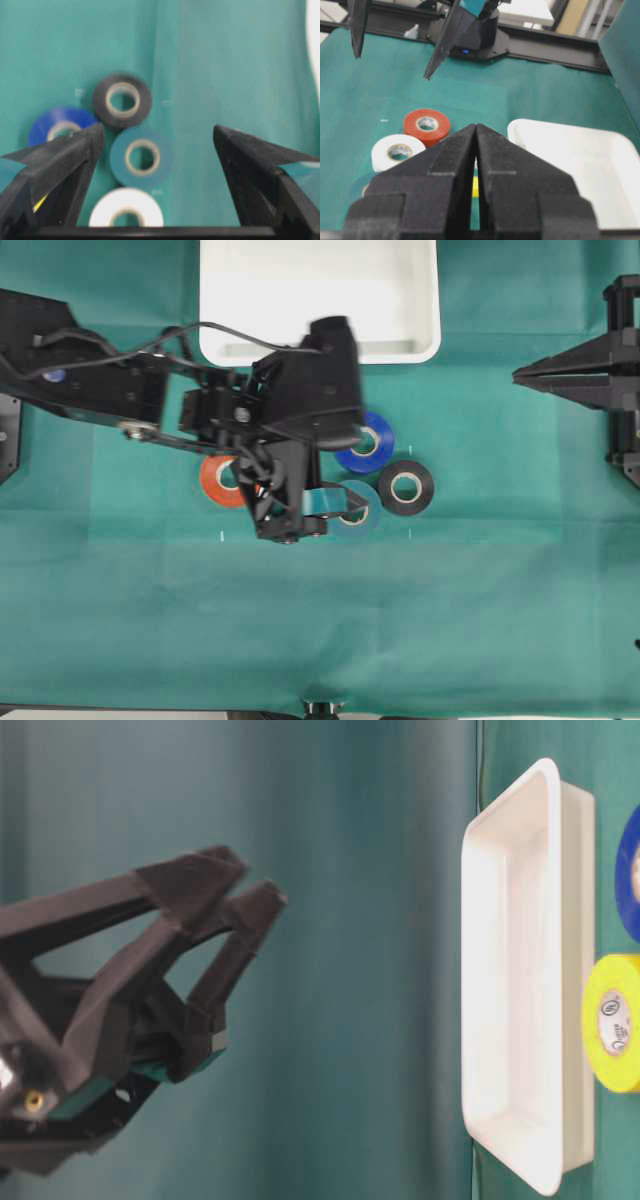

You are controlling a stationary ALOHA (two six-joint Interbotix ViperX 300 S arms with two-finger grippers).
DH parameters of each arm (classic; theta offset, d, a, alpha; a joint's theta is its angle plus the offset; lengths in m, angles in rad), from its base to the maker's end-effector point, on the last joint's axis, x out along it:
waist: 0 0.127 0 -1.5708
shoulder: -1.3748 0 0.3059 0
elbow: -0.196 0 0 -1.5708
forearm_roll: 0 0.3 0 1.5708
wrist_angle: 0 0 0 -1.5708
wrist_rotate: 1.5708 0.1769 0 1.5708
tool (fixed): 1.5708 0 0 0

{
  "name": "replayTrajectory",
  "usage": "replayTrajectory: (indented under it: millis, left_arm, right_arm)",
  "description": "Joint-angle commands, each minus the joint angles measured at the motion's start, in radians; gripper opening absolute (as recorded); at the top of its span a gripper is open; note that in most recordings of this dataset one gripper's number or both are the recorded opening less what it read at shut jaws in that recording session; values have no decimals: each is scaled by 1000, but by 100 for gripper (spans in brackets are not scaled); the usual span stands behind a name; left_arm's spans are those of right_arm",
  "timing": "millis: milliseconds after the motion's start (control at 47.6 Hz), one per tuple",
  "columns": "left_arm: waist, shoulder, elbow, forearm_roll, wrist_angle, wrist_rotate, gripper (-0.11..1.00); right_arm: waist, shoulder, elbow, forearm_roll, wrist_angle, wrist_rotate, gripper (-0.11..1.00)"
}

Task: Pick up the tape from a random location and place it into the white case.
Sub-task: 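Move the open left gripper over the tape cluster toward the teal roll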

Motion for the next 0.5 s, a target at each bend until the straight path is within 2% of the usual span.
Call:
replayTrajectory:
  millis: [0, 252, 483]
  left_arm:
    - [3, 6, -80, 3, 92, -3, 98]
    - [14, 72, -202, 5, 276, -3, 98]
    - [14, 101, -261, 5, 341, -3, 98]
  right_arm:
    - [-2, 5, -25, -2, -2, 2, 3]
    - [-2, 5, -26, -2, 3, 5, 2]
    - [-2, 5, -26, -2, 3, 5, 2]
